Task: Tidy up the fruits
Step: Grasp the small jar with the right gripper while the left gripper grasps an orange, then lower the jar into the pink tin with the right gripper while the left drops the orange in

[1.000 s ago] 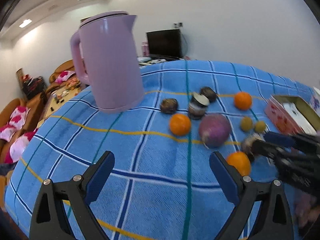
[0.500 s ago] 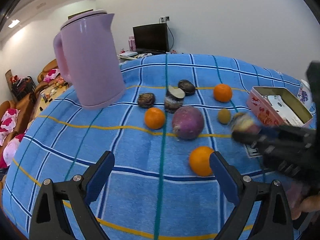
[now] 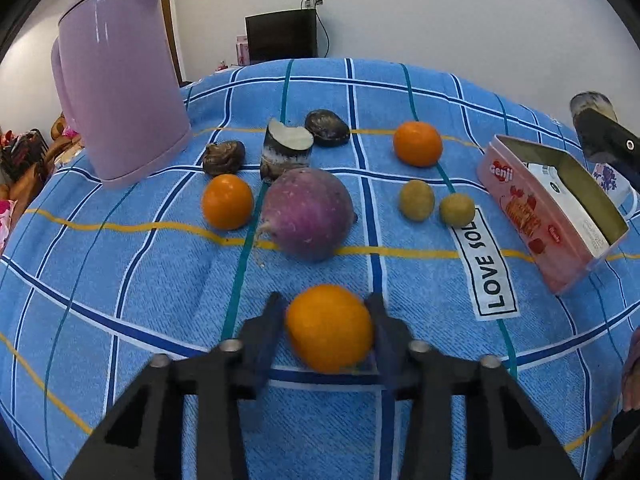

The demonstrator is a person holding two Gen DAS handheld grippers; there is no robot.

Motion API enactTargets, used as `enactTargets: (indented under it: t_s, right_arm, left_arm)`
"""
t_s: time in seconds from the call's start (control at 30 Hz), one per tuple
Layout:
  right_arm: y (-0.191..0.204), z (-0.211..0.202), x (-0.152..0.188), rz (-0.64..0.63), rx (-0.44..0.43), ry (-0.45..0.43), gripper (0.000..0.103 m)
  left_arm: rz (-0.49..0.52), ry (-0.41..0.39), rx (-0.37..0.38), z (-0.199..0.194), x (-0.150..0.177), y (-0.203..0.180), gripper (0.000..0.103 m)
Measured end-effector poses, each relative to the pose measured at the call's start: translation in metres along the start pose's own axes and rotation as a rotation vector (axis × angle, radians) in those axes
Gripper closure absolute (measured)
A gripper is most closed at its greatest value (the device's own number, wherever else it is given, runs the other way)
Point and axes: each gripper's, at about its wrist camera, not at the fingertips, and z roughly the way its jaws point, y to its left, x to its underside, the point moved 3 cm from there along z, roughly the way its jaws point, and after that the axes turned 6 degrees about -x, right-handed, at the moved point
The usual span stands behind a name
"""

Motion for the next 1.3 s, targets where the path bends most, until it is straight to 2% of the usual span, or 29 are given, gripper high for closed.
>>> enactTargets:
  t_s: [0.07,0.27,0.37,0.57,0.7,0.83,0.97,1.2,1.3]
  right_arm:
    - [-0.004,-0.003,-0.002,0.007,0.013,-0.006,0.063]
    - [-0.033,-0.021,-0.011,0.025,0.082,-0.064,0.063]
    - [-0.052,-0.02,-0.01,0.107,0.026,-0.045,0.063]
    - [-0.086,-0.017,-0.008,0.179,0.048,-0.005,0.063]
    - [-0.119,-0.021,-0.003,0.237,0.085,0.019,0.063]
    - [-0.142,-0.015,0.005,0.233,0.143,0.08,0.063]
    - [-0.153,-0.006,0.011,0.29,0.13,0.123,0.063]
    - [-0.15,-0.005,0.01,0.271,0.148,0.135,0.063]
    - [-0.153,0.003,0.009,0.267,0.148,0.14,0.061]
  left_arm:
    - [-0.009,-0.008,0.016,0.005,0.0,0.001,0.064]
    - [0.0,-0.136,0.077,0.002,-0.012,-0.009,0.064]
    - [-0.008,-0.168,0.117,0.0,-0.024,-0.017,0.064]
    - [0.067,-0.231,0.216,-0.015,-0.055,-0.058,0.064]
    - [0.122,-0.259,0.256,-0.023,-0.07,-0.102,0.064]
    - [0.154,-0.228,0.297,-0.021,-0.073,-0.15,0.064]
    - [0.19,-0.161,0.291,0.004,-0.074,-0.189,0.064]
    - [0.197,-0.101,0.268,0.027,-0.067,-0.214,0.064]
    - [0.217,-0.122,0.238,0.029,-0.067,-0.219,0.063]
